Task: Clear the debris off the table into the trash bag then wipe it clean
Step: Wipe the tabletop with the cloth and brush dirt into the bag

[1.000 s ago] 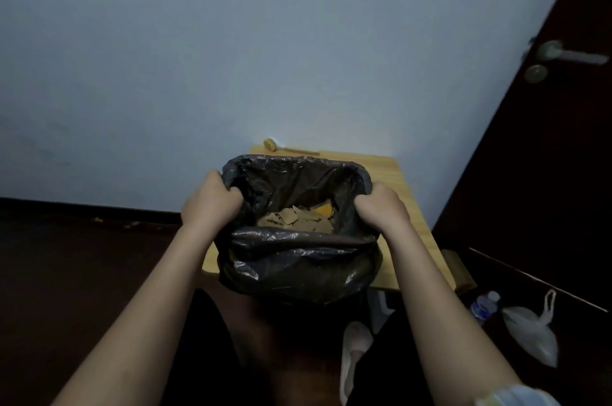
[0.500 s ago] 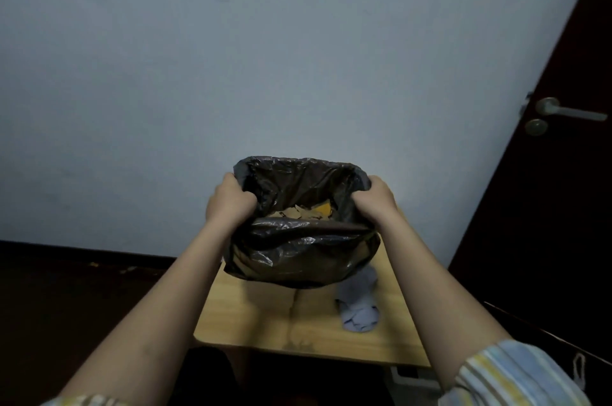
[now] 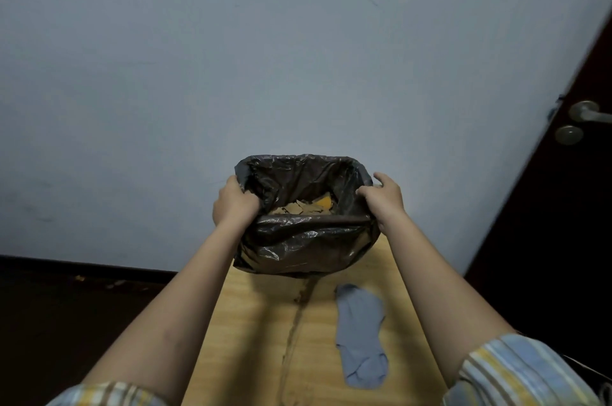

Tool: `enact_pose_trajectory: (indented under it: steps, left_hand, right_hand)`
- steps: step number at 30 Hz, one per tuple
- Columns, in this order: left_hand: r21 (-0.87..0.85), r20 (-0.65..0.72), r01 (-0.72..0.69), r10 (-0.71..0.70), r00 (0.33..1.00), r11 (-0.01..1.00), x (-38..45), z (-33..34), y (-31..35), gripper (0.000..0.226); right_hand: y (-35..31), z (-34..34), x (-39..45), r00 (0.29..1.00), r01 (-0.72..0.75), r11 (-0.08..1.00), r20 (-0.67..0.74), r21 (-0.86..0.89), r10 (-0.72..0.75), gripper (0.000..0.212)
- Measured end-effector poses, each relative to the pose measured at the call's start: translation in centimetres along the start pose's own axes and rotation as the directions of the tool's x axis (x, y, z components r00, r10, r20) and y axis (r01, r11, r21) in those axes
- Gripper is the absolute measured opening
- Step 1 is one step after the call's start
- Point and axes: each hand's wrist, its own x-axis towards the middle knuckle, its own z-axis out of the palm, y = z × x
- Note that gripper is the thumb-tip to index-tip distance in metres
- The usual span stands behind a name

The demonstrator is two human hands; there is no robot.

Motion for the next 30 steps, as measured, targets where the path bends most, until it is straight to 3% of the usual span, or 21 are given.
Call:
enact_pose_trajectory:
  steps: [4, 8, 13, 17, 20, 23, 30]
  left_hand:
    - [-0.006, 0.006, 0.033, -0.033, 0.999, 0.999, 2.8, 2.6, 0.8, 0.027]
    - [-0.035, 0.022, 0.063, -0.062, 0.998, 0.997, 5.3, 5.7, 2.3, 0.027]
    - [-0.028, 0.043, 0.054, -0.053, 0.998, 0.998, 7.9, 10.0, 4.8, 0.033]
    - [-0.037, 0.076, 0.054, -0.051, 0.996, 0.998, 9.2, 14.1, 6.5, 0.035]
    - [-0.020, 0.117, 0.045, -0.042, 0.992, 0.999, 10.0, 17.3, 7.6, 0.036]
    - [-0.014, 0.188, 0.030, -0.026, 0.982, 0.999, 10.6, 20.4, 8.0, 0.037]
    - [-0.176, 0.402, 0.071, 0.006, 0.916, 0.982, 11.3, 26.1, 6.7, 0.048]
  right_hand:
    - [1.0, -0.2, 2.8, 0.998, -0.021, 0.997, 0.053, 0.073, 0.017, 0.070]
    - [2.5, -0.3, 5.7, 0.998, -0.060, 0.998, 0.030, 0.003, 0.060, 0.073]
    - [3.7, -1.2, 9.3, 0.975, -0.198, 0.980, -0.105, 0.009, 0.198, 0.093]
    - [4.6, -1.8, 11.9, 0.916, -0.357, 0.922, -0.137, 0.151, 0.377, 0.104]
    - [5.1, -2.3, 13.9, 0.858, -0.465, 0.841, -0.094, 0.275, 0.505, 0.083]
    - [6.1, -3.0, 16.0, 0.837, -0.465, 0.795, -0.100, 0.391, 0.539, 0.055]
    - [10.7, -4.4, 19.1, 0.799, -0.429, 0.743, -0.167, 0.514, 0.577, 0.047]
